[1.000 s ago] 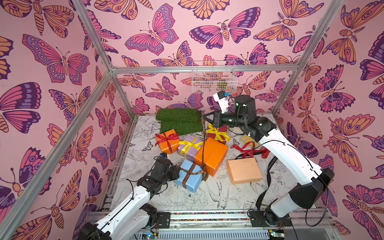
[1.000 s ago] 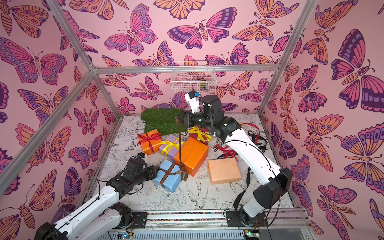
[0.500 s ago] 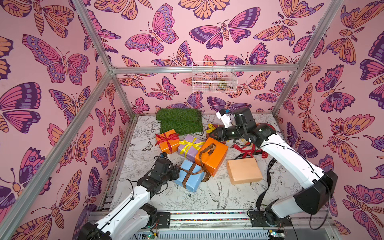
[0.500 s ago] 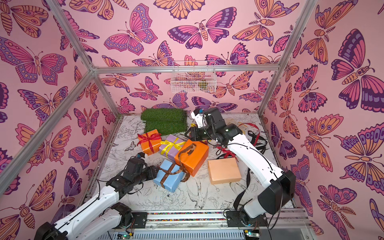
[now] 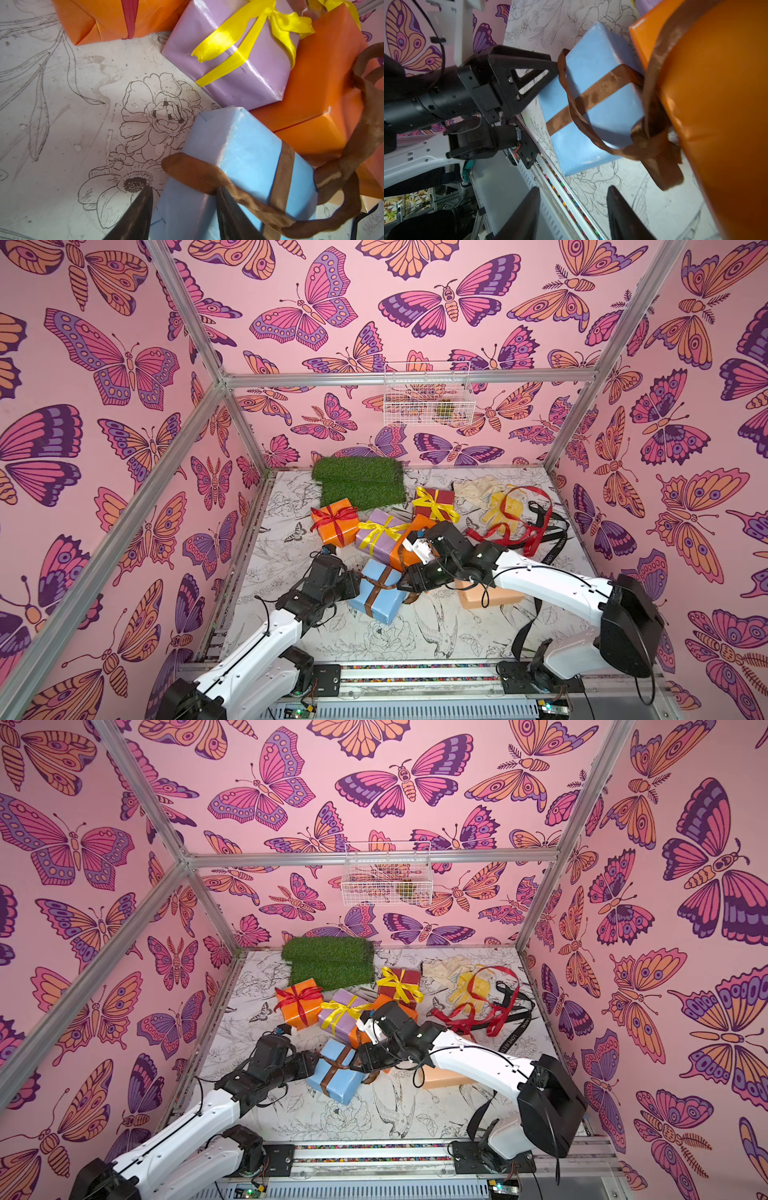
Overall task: Untie the ribbon bows on the gift boxes
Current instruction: Untie the ribbon from the gift box.
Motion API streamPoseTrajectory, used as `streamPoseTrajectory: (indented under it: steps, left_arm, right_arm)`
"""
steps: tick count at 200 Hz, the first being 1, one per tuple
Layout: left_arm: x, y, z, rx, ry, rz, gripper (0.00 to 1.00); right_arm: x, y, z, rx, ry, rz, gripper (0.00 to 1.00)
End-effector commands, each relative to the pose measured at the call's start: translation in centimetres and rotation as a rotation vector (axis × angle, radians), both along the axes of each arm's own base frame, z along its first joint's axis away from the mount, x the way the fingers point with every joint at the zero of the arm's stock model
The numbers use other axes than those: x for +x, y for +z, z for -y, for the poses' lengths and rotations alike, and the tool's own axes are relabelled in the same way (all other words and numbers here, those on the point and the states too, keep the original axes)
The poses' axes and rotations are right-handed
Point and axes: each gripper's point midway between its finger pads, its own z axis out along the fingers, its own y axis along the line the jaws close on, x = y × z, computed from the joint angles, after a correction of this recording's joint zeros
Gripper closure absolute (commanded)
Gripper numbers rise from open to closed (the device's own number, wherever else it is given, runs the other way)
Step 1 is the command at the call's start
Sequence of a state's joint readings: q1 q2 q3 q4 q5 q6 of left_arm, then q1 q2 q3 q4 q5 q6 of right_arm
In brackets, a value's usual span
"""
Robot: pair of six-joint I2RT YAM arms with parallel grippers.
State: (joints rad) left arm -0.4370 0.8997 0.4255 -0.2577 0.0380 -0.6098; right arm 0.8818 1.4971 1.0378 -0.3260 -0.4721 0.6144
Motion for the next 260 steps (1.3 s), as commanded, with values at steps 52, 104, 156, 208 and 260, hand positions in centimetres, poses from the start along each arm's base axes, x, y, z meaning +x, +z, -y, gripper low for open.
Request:
streamPoseTrajectory:
  steps: [52,104,156,208,260]
  left_arm:
    - [0.2,0.2,0.1,-0.001,-0.016,0.009,0.48]
    - [0.2,0.2,0.2,-0.004,-0.020,0.008,0.48]
    - [0.2,0.2,0.4,-0.007,-0.027,0.006,0.48]
    - [0.1,0.3,0.3,-0.011,-0.027,0.015,0.48]
    - [0.1,0.4,0.3,-0.012,-0.026,0.019,0.48]
  right_arm:
    - [0.8,-1.5,-3.1,0.061,-0.050,-0.061,0.48]
    - [0.4,-1.3,-1.2,0.006,-0.084,-0.042,0.49]
    - [0.9,-2.5,0.6,-0.072,-0.162,-0.037,0.60]
    - [1.8,-3.6,0.5,-0.090,-0.222,-0.061,0.56]
    - [3.1,-3.7,0.9,-0.114,-0.284,-0.047,0.49]
